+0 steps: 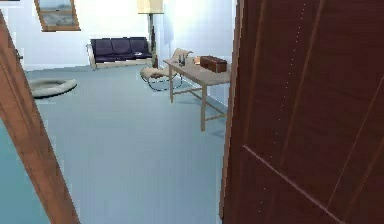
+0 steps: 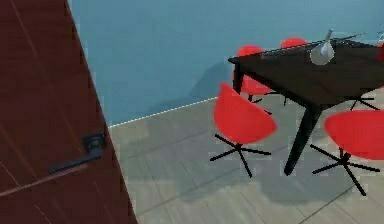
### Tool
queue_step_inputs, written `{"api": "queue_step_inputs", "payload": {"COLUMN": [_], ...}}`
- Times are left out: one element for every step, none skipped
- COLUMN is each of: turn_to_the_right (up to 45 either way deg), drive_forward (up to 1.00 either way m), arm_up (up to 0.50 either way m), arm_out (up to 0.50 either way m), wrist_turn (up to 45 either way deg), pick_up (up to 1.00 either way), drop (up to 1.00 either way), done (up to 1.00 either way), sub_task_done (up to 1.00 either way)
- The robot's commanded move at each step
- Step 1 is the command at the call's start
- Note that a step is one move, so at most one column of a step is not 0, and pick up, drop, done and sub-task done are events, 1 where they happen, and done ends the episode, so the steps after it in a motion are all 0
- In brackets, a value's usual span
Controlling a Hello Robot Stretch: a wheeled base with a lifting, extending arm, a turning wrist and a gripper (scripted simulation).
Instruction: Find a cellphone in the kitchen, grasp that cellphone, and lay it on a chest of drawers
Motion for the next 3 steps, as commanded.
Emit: {"api": "queue_step_inputs", "payload": {"turn_to_the_right": [0.0, -30.0, 0.0], "drive_forward": [0.8, 0.0, 0.45], "arm_up": [0.0, 0.0, 0.0], "arm_out": [0.0, 0.0, 0.0], "wrist_turn": [0.0, 0.0, 0.0], "pick_up": [0.0, 0.0, 0.0], "drop": [0.0, 0.0, 0.0], "done": [0.0, 0.0, 0.0], "sub_task_done": [0.0, 0.0, 0.0]}}
